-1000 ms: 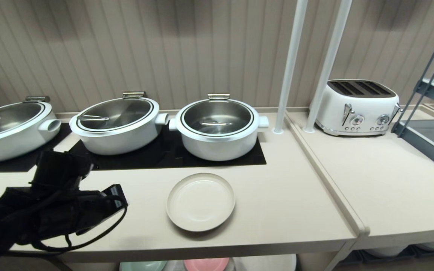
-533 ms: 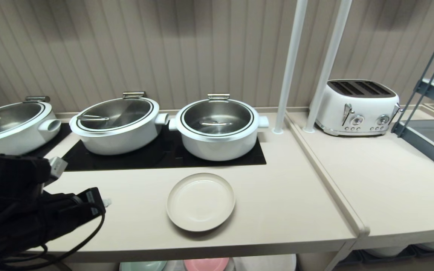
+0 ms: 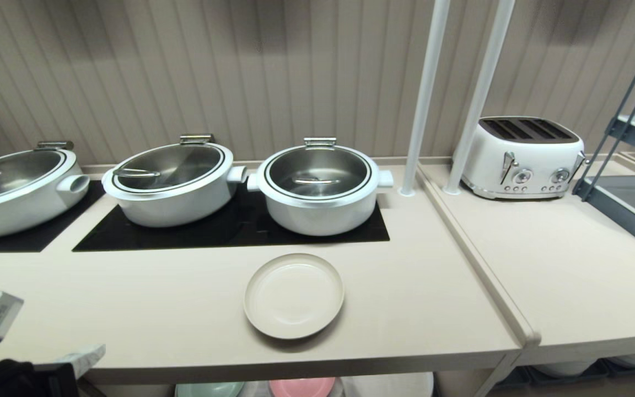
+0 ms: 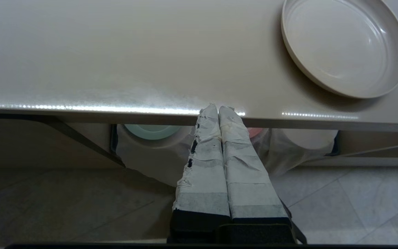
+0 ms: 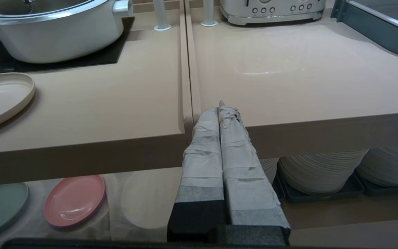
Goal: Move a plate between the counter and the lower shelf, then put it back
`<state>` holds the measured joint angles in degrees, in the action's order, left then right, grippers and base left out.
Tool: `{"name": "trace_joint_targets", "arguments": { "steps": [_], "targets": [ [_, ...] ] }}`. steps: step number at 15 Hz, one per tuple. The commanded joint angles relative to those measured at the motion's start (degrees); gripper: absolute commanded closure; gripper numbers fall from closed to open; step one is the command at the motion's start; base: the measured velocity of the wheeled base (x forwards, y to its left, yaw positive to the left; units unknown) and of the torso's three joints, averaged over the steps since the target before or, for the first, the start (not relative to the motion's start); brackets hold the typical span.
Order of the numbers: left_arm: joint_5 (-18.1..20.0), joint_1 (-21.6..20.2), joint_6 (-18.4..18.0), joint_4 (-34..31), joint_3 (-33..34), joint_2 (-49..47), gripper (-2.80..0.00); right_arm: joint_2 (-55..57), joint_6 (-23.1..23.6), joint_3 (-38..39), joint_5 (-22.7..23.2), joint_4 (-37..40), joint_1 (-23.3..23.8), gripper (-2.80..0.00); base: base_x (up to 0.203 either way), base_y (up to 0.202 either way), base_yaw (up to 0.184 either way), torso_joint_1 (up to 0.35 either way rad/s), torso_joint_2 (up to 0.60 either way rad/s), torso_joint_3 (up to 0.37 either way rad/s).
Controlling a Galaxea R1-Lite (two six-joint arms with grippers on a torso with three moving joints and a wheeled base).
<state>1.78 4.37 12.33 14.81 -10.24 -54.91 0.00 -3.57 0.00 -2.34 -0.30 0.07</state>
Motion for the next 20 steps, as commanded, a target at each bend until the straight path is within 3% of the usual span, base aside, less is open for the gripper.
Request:
{"name": "trace_joint_targets", "arguments": {
  "steps": [1, 5, 8, 11, 14, 17, 20],
  "targets": [
    [0.7, -1.5, -3.1, 0.1, 3.7, 9.7, 0.0, 0.0, 0.0, 0.0, 0.0, 0.0, 0.0, 0.0, 0.0, 0.0, 0.0, 0.0, 0.0, 0.0],
    [3.8, -5.6, -9.9, -0.6, 9.1, 23.8, 0.0, 0.0, 0.0, 0.0, 0.0, 0.0, 0.0, 0.0, 0.0, 0.0, 0.0, 0.0, 0.0, 0.0],
    [6.0, -9.5, -12.6, -3.7, 10.0, 33.4, 0.0, 0.0, 0.0, 0.0, 0.0, 0.0, 0.0, 0.0, 0.0, 0.0, 0.0, 0.0, 0.0, 0.0],
    [5.7, -11.7, -14.1, -7.0, 10.2, 39.2, 0.0, 0.0, -0.1, 0.0, 0.0, 0.0, 0.0, 0.0, 0.0, 0.0, 0.0, 0.0, 0.0, 0.0],
    [5.7, -11.4, -14.4, -7.2, 10.2, 39.1, 0.0, 0.0, 0.0, 0.0, 0.0, 0.0, 0.0, 0.0, 0.0, 0.0, 0.0, 0.0, 0.0, 0.0],
    [5.0, -5.8, -15.0, -7.2, 10.2, 40.1, 0.0, 0.0, -0.1, 0.0, 0.0, 0.0, 0.0, 0.0, 0.0, 0.0, 0.0, 0.0, 0.0, 0.0],
    [4.6, -5.2, -15.9, -9.6, 9.8, 45.5, 0.0, 0.0, -0.1, 0.0, 0.0, 0.0, 0.0, 0.0, 0.0, 0.0, 0.0, 0.0, 0.0, 0.0]
  ]
}}
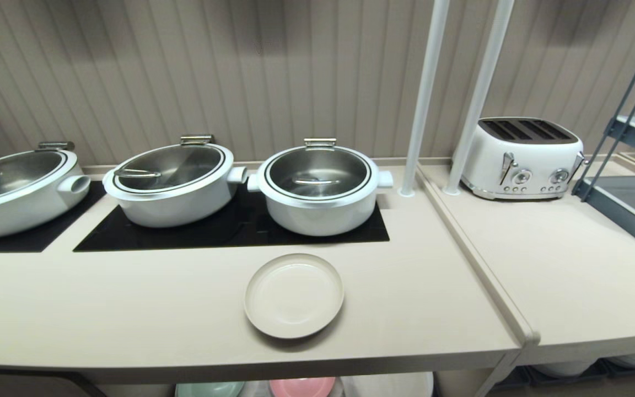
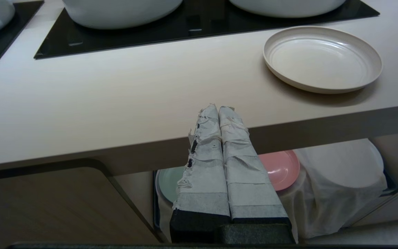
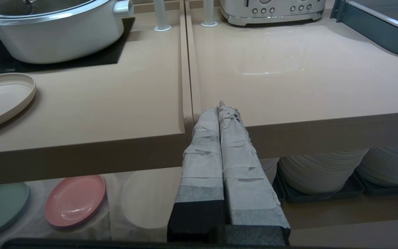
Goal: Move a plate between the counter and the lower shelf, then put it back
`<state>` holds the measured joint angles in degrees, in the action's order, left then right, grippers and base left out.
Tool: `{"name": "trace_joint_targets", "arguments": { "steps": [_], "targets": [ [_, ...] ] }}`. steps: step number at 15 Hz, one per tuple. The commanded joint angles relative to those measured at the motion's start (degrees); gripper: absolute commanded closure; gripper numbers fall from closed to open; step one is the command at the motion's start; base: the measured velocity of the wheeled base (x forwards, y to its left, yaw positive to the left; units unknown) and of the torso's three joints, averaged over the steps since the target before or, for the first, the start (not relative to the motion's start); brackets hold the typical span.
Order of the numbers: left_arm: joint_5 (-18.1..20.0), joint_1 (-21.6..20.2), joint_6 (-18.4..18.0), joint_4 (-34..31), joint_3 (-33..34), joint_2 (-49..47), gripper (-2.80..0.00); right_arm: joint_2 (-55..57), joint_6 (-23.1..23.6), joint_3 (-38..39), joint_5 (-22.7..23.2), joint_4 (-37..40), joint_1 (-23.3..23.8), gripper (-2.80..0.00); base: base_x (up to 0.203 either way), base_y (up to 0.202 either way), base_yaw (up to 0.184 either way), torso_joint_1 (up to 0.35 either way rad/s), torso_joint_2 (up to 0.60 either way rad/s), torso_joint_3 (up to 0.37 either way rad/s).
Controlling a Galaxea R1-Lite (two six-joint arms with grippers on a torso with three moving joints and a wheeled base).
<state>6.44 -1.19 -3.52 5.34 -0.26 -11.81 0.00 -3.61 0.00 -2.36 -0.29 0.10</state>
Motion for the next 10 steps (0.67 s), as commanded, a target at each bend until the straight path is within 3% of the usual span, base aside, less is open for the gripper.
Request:
{"name": "trace_joint_targets", "arguments": {
  "steps": [1, 4, 6, 7, 10],
  "targets": [
    [-0.2, 0.7, -0.1, -1.9, -0.6, 4.3, 0.0, 0.0, 0.0, 0.0, 0.0, -0.1, 0.0, 0.0, 0.0, 0.0, 0.0, 0.0, 0.0, 0.0],
    [-1.2, 1.1, -0.1, -5.9, -1.8, 10.7, 0.0, 0.0, 0.0, 0.0, 0.0, -0.1, 0.0, 0.0, 0.0, 0.0, 0.0, 0.0, 0.0, 0.0],
    [-4.1, 1.1, 0.0, -5.7, -0.4, 11.8, 0.0, 0.0, -0.1, 0.0, 0.0, -0.1, 0.0, 0.0, 0.0, 0.0, 0.0, 0.0, 0.0, 0.0],
    [-6.3, 1.1, 1.7, -5.5, 0.2, 11.8, 0.0, 0.0, -0.1, 0.0, 0.0, -0.1, 0.0, 0.0, 0.0, 0.0, 0.0, 0.0, 0.0, 0.0],
    [-6.2, 1.1, 2.4, -5.5, 0.3, 11.8, 0.0, 0.0, 0.0, 0.0, 0.0, -0.1, 0.0, 0.0, 0.0, 0.0, 0.0, 0.0, 0.0, 0.0]
  ]
}}
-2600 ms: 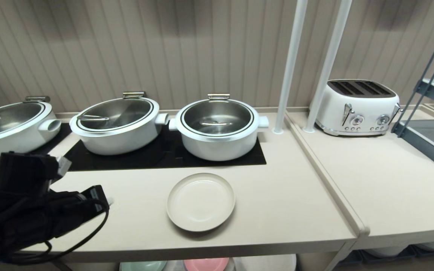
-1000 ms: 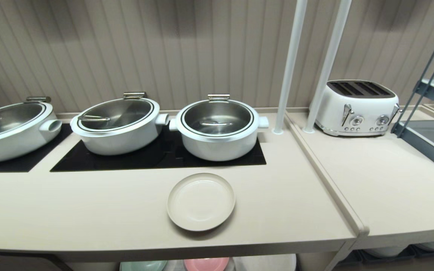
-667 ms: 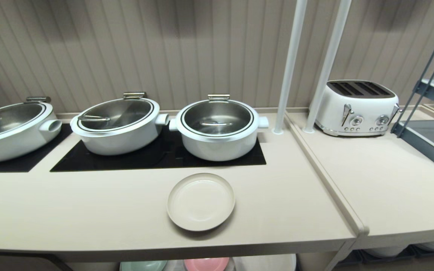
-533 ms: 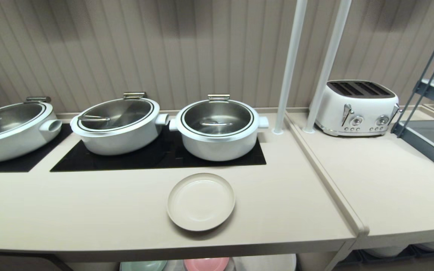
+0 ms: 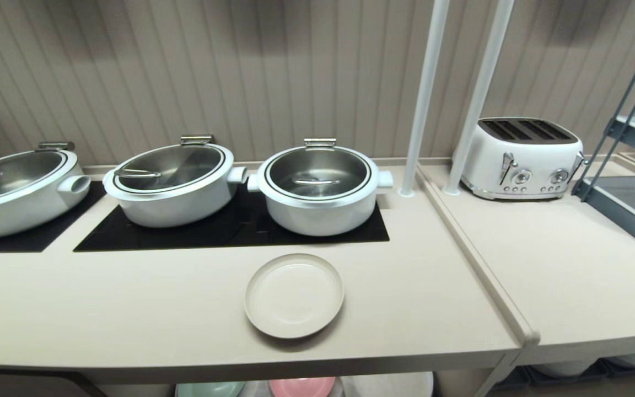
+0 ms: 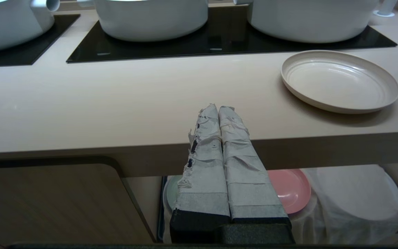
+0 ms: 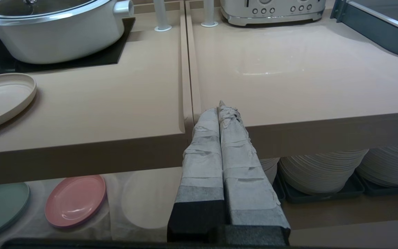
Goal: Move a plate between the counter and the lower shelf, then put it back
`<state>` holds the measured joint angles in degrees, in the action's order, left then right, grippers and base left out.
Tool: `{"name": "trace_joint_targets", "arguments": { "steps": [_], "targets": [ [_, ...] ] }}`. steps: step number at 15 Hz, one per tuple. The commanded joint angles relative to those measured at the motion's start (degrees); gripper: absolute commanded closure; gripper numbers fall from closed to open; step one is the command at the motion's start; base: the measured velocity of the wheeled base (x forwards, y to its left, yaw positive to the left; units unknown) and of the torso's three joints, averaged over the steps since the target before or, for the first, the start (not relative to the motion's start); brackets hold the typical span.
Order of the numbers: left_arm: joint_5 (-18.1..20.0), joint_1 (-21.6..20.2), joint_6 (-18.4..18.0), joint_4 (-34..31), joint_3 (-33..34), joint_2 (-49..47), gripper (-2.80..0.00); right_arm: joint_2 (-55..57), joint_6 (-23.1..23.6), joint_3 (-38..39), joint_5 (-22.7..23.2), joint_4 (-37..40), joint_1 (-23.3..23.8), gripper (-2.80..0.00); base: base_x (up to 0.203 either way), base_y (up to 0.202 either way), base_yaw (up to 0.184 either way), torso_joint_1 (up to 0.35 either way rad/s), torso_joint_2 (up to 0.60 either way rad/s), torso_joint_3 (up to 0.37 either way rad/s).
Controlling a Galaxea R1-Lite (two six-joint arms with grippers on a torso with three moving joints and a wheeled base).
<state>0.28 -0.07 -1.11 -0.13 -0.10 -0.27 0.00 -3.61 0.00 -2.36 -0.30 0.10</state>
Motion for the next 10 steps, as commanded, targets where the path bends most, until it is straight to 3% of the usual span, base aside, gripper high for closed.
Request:
{"name": "trace_joint_targets", "arguments": {
  "steps": [1, 10],
  "targets": [
    [0.0, 0.0, -0.6, -0.1, 0.1, 0.3, 0.0, 0.0, 0.0, 0.0, 0.0, 0.0, 0.0, 0.0, 0.0, 0.0, 0.0, 0.0, 0.0, 0.0],
    [0.1, 0.0, -0.7, -0.1, 0.1, 0.3, 0.0, 0.0, 0.0, 0.0, 0.0, 0.0, 0.0, 0.0, 0.0, 0.0, 0.0, 0.0, 0.0, 0.0]
  ]
}}
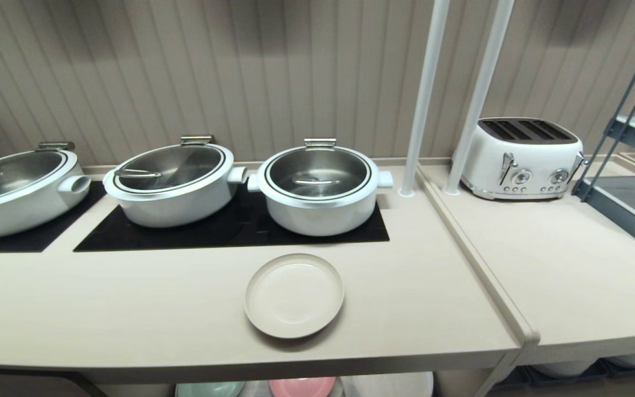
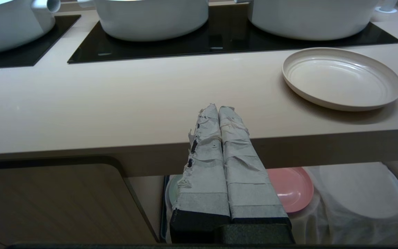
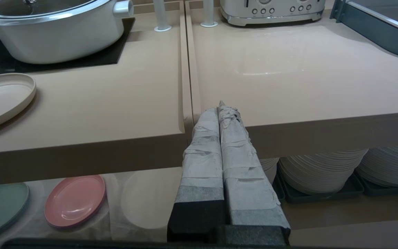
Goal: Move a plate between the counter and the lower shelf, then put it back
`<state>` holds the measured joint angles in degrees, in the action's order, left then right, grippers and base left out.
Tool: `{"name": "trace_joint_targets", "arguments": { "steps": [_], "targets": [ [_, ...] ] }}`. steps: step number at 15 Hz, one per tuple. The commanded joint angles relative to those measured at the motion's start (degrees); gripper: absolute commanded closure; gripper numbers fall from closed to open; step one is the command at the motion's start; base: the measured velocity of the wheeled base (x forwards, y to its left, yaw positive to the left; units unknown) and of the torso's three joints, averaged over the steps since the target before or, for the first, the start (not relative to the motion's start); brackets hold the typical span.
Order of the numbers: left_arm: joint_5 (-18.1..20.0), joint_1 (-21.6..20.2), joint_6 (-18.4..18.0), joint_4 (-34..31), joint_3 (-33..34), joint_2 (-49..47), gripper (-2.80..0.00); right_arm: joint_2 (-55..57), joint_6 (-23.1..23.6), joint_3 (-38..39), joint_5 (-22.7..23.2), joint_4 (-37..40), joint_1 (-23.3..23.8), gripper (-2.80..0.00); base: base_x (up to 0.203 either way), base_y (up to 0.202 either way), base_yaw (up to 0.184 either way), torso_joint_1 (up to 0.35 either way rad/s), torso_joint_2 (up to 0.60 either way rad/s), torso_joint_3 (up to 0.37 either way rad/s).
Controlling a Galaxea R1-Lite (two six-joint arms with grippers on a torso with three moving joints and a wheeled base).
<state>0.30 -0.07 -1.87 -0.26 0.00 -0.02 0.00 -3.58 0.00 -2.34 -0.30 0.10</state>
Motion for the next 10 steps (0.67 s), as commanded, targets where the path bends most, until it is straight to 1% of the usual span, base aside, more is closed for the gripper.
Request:
{"name": "trace_joint_targets", "arguments": {
  "steps": [1, 10],
  "targets": [
    [0.0, 0.0, 0.0, 0.0, 0.0, 0.0, 0.0, 0.0, 0.0, 0.0, 0.0, 0.0, 0.0, 0.0, 0.0, 0.0, 0.0, 0.0, 0.0, 0.0],
    [0.0, 0.0, 0.4, 0.0, 0.0, 0.0, 0.0, 0.0, 0.0, 0.0, 0.0, 0.0, 0.0, 0.0, 0.0, 0.0, 0.0, 0.0, 0.0, 0.0]
  ]
}}
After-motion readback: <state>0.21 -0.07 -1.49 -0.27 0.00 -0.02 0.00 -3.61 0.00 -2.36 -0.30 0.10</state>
